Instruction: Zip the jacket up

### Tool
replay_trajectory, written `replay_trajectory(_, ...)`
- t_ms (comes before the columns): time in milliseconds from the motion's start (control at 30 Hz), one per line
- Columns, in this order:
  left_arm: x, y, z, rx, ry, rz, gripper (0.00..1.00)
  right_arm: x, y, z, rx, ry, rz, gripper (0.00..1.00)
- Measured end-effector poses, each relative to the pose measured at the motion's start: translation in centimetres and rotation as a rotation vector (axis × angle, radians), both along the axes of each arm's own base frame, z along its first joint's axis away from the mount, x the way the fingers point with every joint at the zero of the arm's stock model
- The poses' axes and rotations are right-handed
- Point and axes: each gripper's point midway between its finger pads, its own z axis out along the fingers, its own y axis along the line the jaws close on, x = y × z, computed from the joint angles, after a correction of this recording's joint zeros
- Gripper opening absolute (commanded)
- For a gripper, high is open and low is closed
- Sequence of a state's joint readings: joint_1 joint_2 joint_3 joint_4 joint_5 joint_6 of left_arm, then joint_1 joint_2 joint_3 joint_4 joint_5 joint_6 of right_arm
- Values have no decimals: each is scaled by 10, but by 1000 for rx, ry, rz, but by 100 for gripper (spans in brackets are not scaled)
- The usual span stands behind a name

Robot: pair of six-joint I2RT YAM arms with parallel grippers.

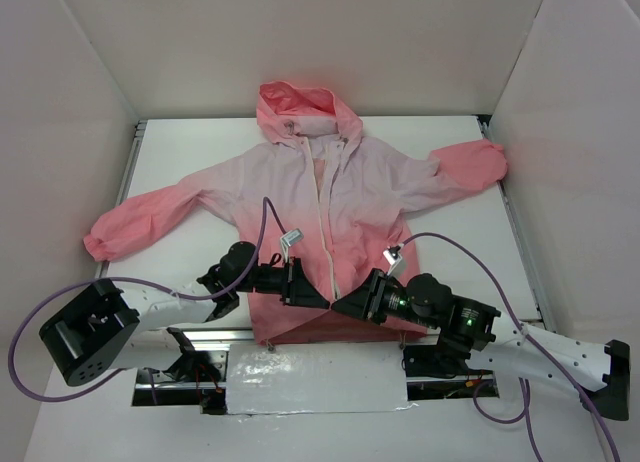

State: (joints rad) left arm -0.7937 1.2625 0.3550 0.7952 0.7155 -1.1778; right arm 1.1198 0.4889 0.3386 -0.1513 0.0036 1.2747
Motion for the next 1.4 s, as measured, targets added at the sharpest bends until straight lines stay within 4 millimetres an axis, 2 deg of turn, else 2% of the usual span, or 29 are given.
replay_trajectory(367,-1,0,0,0,0,-4,0,1,1,3,4,1,-4,39)
replay_trajectory(667,-1,0,0,1,1,-4,0,1,0,-8,-11,32,-12,33)
replay_trajectory(733,-1,0,0,1,1,-4,0,0,0,-10,-15,37,-12,29)
replay_trajectory(833,-1,0,0,1,1,-4,0,0,0,-12,-19,42,-13,17)
replay_trajectory(867,-1,0,0,1,1,-4,0,1,0,-12,-20,43,-14,7)
replay_trajectory(933,-1,-1,0,0,0,-4,0,1,0,-12,-19,44,-15,1)
replay_trajectory(1400,-1,1,-2,7,0,3,0,6,6,-20,-59,91,-34,0)
